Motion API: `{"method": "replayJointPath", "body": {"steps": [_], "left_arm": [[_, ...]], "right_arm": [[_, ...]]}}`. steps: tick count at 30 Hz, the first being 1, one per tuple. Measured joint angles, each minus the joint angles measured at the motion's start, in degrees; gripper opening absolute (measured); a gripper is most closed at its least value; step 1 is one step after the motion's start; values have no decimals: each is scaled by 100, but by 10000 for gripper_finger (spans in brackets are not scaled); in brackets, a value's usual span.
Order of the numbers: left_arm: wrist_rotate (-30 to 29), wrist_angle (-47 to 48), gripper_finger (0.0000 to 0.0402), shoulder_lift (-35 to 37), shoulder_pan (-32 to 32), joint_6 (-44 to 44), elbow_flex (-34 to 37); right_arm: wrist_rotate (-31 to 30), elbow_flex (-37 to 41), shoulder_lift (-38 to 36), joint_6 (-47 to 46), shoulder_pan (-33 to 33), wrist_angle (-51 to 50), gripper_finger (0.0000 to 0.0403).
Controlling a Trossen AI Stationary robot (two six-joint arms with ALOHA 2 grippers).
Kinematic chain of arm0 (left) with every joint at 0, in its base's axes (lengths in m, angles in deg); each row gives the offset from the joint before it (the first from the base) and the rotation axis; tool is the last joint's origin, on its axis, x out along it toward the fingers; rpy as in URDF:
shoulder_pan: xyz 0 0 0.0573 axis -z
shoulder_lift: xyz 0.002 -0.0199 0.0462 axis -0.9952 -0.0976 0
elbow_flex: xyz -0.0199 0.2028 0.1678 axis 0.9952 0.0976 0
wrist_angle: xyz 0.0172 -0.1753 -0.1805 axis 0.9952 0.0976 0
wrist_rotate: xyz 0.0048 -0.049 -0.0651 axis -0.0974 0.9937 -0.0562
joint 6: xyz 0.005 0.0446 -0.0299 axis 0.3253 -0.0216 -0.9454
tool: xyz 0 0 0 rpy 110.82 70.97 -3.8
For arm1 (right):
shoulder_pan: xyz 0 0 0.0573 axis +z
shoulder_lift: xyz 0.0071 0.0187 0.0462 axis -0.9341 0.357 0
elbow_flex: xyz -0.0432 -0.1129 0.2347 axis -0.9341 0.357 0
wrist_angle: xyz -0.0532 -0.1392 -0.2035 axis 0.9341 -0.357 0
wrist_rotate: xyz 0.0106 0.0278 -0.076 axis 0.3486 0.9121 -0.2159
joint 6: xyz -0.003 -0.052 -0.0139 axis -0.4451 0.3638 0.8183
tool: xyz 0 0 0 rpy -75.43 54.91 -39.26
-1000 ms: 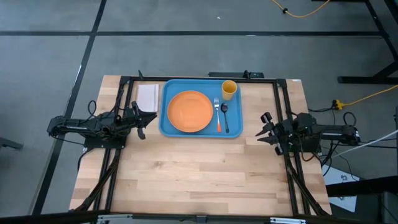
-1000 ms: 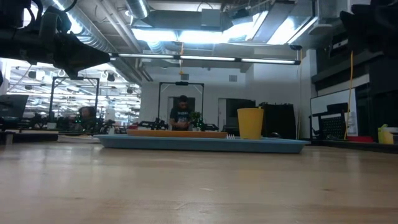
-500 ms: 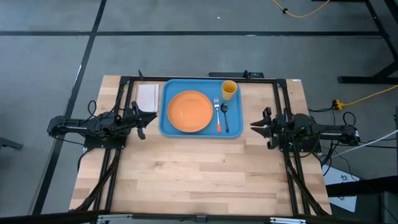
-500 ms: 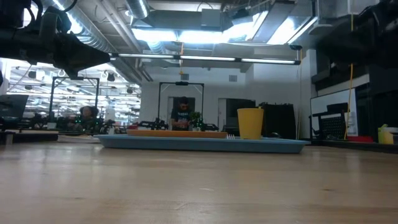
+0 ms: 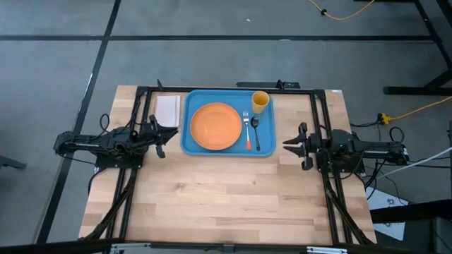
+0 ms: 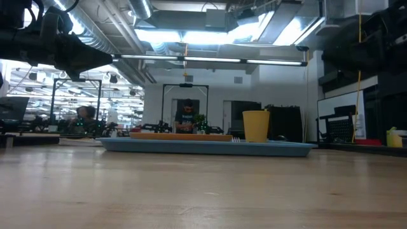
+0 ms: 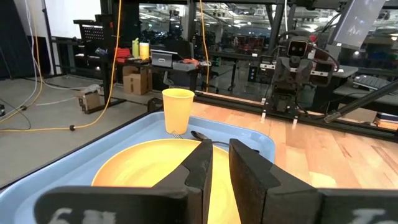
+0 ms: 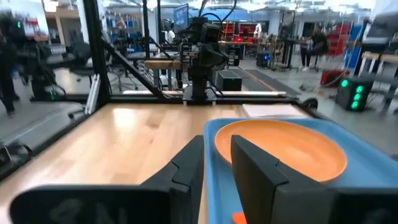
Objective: Pick and place plate/cup/fork/spoon on tray
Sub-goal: Return to Home Position
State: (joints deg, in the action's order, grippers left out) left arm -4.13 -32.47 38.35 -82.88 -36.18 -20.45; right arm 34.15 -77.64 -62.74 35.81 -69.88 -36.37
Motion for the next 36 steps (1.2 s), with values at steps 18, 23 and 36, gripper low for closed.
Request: {"method": "replayJointPath", "body": {"steps": [18, 23, 36], "left_arm": [[0, 1, 47, 0, 0, 0, 0], [-15, 19, 47, 2, 0, 0, 0], [116, 153, 47, -198, 0, 2, -2]], "right_arm": [[-2, 0, 0, 270, 0, 17, 86], [-2, 0, 0, 269, 0, 17, 86], [0, 0, 26, 258, 0, 28, 86]]}}
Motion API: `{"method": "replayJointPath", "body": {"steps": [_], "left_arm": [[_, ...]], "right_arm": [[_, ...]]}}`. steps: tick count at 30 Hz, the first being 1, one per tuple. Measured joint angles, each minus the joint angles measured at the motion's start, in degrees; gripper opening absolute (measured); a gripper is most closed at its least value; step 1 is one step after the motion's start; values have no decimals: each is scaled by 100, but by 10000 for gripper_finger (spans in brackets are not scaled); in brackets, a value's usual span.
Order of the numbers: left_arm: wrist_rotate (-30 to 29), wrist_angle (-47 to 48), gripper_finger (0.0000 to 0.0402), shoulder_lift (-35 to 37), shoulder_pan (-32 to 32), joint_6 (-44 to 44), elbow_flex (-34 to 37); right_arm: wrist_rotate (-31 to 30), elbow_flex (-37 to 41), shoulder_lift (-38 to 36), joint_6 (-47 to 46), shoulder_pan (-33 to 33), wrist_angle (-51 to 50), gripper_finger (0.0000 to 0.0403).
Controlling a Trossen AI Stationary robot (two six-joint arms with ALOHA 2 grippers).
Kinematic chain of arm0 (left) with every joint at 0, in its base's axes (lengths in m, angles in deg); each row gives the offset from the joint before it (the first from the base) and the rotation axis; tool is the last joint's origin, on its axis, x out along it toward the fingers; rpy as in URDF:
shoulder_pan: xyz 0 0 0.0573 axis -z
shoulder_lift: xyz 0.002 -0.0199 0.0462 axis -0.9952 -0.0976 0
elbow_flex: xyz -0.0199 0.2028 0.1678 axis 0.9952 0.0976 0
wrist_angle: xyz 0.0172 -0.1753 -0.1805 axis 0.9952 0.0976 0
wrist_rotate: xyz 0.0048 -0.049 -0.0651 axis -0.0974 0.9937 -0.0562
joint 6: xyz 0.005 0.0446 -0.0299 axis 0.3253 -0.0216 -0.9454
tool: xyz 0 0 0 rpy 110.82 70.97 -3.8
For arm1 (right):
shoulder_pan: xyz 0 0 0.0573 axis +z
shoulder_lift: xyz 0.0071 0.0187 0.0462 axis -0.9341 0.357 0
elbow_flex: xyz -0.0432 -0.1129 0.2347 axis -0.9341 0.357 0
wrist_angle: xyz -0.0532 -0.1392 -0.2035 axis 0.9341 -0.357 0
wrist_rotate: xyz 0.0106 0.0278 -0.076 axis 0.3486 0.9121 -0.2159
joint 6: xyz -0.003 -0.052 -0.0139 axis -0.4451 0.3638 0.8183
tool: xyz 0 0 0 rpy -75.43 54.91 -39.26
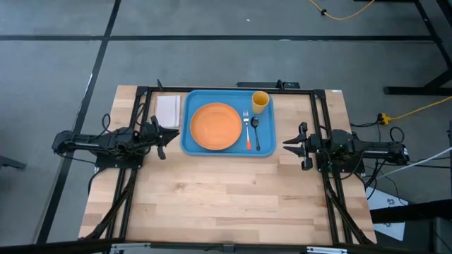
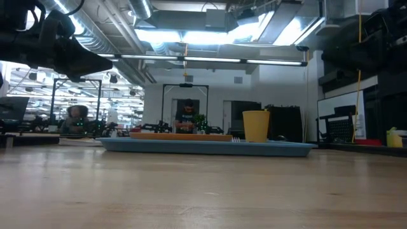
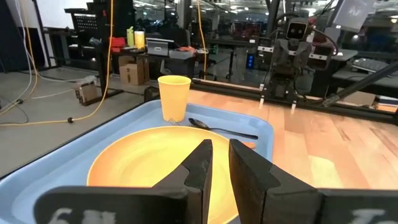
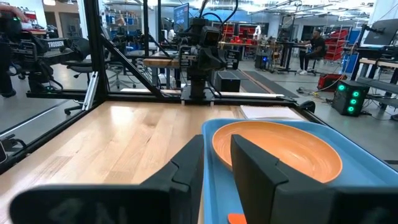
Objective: Pick and place plate/cup/fork/spoon on tray
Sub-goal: Return to Home Position
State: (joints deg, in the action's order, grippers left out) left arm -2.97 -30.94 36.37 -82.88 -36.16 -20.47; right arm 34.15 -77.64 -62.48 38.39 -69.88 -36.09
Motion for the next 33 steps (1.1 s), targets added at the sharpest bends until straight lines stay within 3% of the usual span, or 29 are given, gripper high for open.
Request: {"method": "replayJointPath", "body": {"steps": [17, 21, 23, 27, 33], "left_arm": [[0, 4, 47, -172, 2, 2, 0], [9, 7, 47, -43, 2, 352, 0], [496, 61, 47, 79, 8, 715, 0], [2043, 307, 47, 293, 0, 1210, -2], [2174, 315, 47, 295, -235, 904, -4]], "right_arm": [[0, 0, 2, 3, 1, -7, 86], [0, 0, 2, 0, 2, -9, 86], [0, 0, 4, 9, 2, -9, 86], [0, 0, 4, 1, 2, -10, 86], [0, 0, 4, 7, 2, -11, 86]]}}
